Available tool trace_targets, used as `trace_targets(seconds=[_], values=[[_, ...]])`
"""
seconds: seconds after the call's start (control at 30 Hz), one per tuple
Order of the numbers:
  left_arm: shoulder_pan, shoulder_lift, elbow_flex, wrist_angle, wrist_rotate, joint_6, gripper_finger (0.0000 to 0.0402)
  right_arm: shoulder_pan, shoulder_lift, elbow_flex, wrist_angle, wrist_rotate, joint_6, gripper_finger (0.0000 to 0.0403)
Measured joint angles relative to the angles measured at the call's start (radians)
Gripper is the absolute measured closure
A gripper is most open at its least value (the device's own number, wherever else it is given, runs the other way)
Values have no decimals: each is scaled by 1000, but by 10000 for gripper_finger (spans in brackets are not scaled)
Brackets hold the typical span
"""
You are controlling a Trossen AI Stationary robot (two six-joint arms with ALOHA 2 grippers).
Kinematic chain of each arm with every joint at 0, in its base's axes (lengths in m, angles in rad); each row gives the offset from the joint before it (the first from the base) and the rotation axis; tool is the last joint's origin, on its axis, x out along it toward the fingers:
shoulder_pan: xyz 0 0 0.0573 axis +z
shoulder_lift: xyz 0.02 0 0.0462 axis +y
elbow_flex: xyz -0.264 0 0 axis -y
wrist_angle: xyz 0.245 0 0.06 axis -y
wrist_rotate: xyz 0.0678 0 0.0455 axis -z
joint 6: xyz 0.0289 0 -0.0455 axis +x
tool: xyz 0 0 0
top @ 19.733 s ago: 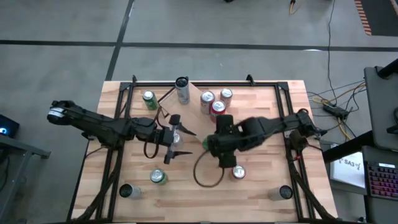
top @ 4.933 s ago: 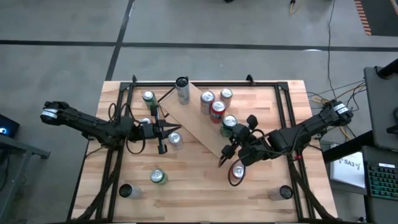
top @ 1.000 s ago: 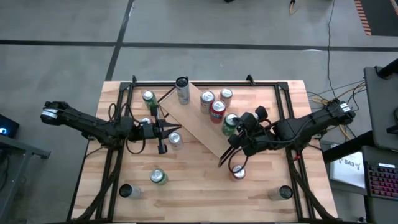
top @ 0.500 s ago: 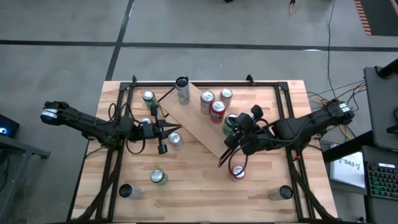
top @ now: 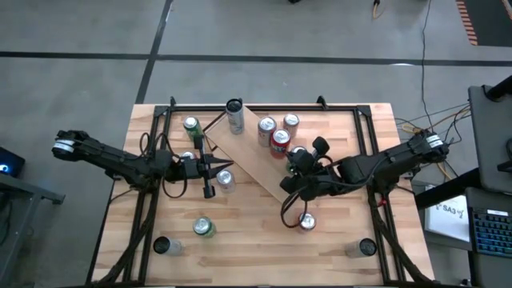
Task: Place canned beverage on shelf
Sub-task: Put the bottom right green soda can on the shelf
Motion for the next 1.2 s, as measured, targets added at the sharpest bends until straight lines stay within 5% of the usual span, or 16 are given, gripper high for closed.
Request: trace_targets(seconds=[1.2], values=[[0, 0, 0, -3, 0, 0, 401, 3, -11, -2, -148, 7, 106, 390]])
